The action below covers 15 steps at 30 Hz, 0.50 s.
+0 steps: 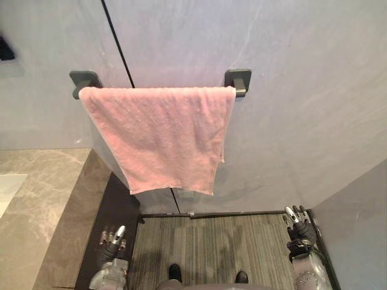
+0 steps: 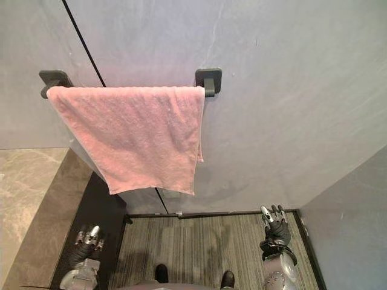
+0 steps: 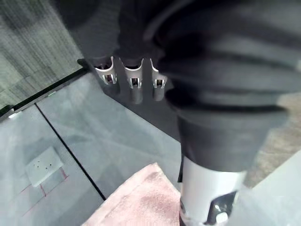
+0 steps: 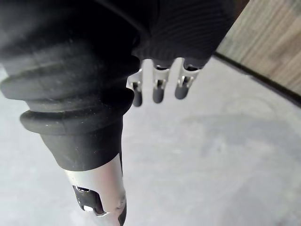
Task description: Organize washtable
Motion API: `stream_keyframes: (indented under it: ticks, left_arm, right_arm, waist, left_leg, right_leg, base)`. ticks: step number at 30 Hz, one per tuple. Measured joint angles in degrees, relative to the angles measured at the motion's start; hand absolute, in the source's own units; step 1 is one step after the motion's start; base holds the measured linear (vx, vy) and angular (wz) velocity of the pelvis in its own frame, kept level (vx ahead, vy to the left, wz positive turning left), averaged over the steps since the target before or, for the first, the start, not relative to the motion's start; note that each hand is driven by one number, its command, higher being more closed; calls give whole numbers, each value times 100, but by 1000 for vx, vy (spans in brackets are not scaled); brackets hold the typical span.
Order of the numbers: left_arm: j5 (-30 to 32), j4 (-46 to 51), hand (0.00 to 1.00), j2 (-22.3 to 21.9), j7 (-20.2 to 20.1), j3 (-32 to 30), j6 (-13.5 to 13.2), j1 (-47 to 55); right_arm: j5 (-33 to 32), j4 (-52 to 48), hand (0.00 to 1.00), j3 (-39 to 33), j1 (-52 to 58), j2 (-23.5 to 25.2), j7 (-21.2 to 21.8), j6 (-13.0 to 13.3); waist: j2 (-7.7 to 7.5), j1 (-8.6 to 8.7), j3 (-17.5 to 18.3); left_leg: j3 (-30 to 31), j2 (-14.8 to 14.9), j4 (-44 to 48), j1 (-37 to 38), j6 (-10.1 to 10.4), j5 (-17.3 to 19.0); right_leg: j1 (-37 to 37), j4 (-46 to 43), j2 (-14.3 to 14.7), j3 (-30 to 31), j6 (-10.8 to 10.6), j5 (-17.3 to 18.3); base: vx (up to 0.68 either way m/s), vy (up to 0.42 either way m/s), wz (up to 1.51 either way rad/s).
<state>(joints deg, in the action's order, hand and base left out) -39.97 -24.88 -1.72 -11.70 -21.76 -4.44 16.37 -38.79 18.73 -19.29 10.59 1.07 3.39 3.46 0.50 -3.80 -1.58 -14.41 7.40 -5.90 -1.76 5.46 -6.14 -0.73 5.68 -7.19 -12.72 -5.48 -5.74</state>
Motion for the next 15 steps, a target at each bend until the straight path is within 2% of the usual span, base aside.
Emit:
stream_keyframes:
  ticks: [4, 5, 6, 7, 8, 9, 10, 13, 15]
  left_arm:
    - [237, -54, 0, -152, 169, 1002, 11, 10]
    - [238, -76, 0, -162, 214, 1307, 14, 5]
    - [244, -71, 0, -152, 318, 1628, 5, -38]
    - [248, -75, 0, -140, 352, 1727, 1, -49]
    - [254, -106, 0, -128, 420, 1830, -2, -87]
    - [254, -184, 0, -129, 460, 1878, -2, -136]
    - [252, -176, 0, -144, 489, 1885, -37, -131]
    - [255, -139, 0, -125, 601, 1851, -122, -32]
    - [303, -25, 0, -123, 615, 1812, -184, 79]
  right_arm:
    - [-2, 9, 0, 399, 3, 147, -86, 13]
    - [-2, 9, 0, 468, -5, 185, -87, 25]
    - [-27, 30, 0, 525, 16, 264, -119, 47]
    - [-57, 49, 0, 584, 39, 261, -141, 49]
    - [-93, 59, 0, 699, 108, 256, -206, 52]
    - [-107, 61, 0, 794, 227, 256, -220, 60]
    - [-95, 61, 0, 917, 358, 245, -219, 70]
    - [93, 13, 0, 1239, 376, 228, -201, 90]
    - [317, 16, 0, 1680, 268, 152, -180, 105]
  waist:
    - [-30, -10, -10]
    - [-5, 8, -1]
    - [-48, 92, -26]
    - [-97, 184, -34]
    - [-193, 326, -58]
    - [-234, 355, -78]
    - [-337, 338, -66]
    - [-378, 283, -63]
    - [-415, 223, -60]
  left_leg:
    - [9, -38, 1, 106, 3, 47]
    - [64, -26, 3, 48, 0, 49]
    - [304, -59, 2, -15, -6, 48]
    - [427, -106, 2, -43, -7, 45]
    - [712, -194, 4, -68, -12, 29]
    - [989, -256, 8, -81, -19, 7]
    - [1279, -298, 13, -80, -47, -61]
    - [1804, -294, 146, -175, -50, -73]
    - [2002, -306, 530, -478, -30, -60]
  right_leg:
    - [72, -184, -86, -1, -19, 127]
    - [-169, -676, -134, 60, -42, 378]
    - [-543, -1592, -187, 317, -149, 808]
    - [-668, -1983, -203, 586, -140, 979]
    - [-811, -2536, -251, 1072, -240, 1203]
    - [-861, -2997, -246, 1463, -300, 1411]
    - [-831, -3430, -224, 1771, -313, 1674]
    - [-547, -3602, -121, 1934, -300, 1984]
    - [-283, -3180, -115, 1866, -244, 2406]
  base:
    - [-7, 9, 2]
    - [-23, 6, 33]
    - [-13, -17, 58]
    - [42, -45, 100]
    - [79, -63, 133]
    - [113, -137, 174]
    - [94, -176, 154]
    - [41, -297, 131]
    - [-72, -305, 101]
